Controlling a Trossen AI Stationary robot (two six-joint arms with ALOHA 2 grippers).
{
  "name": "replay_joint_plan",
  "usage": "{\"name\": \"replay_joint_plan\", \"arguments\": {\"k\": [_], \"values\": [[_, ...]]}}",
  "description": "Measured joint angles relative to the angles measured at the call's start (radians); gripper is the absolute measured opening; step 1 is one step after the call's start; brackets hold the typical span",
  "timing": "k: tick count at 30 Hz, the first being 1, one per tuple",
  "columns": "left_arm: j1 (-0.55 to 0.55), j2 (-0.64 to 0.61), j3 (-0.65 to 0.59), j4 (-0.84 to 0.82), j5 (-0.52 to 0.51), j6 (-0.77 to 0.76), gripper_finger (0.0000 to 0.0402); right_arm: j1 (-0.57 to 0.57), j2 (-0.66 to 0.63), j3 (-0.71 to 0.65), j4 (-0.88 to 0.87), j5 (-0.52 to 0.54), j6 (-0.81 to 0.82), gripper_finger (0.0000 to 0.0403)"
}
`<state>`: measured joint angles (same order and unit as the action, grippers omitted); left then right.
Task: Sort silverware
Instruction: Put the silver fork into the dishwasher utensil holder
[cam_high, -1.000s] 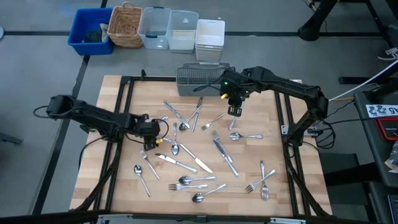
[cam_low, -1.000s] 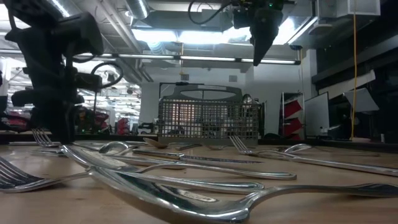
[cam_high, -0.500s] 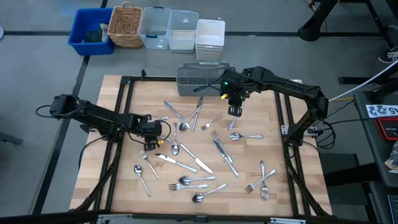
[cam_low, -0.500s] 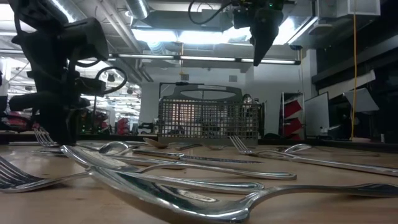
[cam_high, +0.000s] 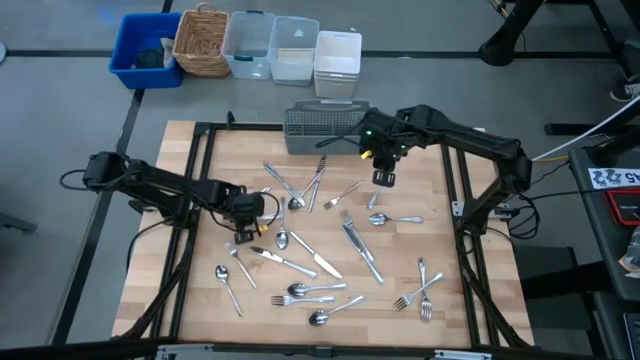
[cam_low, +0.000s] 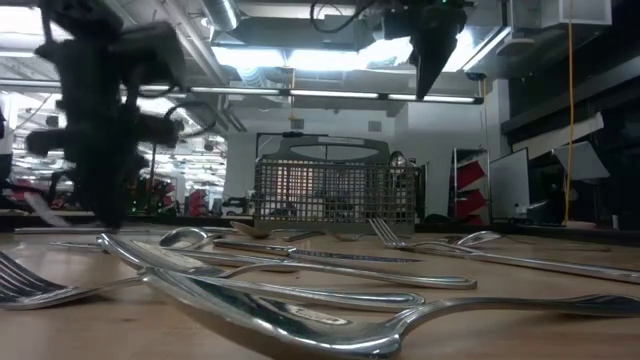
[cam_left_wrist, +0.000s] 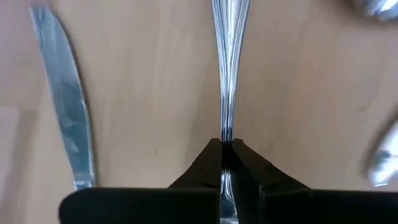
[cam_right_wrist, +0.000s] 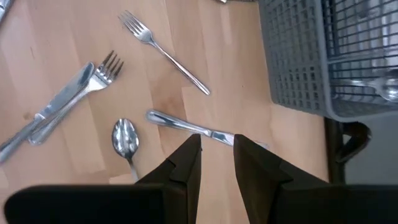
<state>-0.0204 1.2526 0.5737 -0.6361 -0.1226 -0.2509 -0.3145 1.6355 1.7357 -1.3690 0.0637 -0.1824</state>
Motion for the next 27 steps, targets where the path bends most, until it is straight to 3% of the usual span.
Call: {"name": "replay_joint_plan", "arguments": {"k": [7,11,14,21,27], "values": [[0.001,0.0,0.206,-0.181,-0.062,0.1,0.0004,-0.015,-0.082,0.0,0.008,0.014,-0.005,0.0095],[0.002,0.0,0.329,-0.277,-0.196,0.203,0.0008,-0.049,-0.126,0.0,0.02,0.015,0.011,0.0095],[0.005,-0.002,0.397,-0.298,-0.37,0.317,0.0006,-0.077,-0.145,0.001,0.046,0.015,0.056,0.0095],[0.097,-0.002,0.46,-0.212,-0.773,0.653,0.0009,-0.127,-0.146,0.001,0.066,0.015,0.125,0.0095],[0.237,0.009,0.46,0.03,-0.874,1.003,0.0005,-0.124,-0.146,0.001,0.087,0.015,0.125,0.0095]]}}
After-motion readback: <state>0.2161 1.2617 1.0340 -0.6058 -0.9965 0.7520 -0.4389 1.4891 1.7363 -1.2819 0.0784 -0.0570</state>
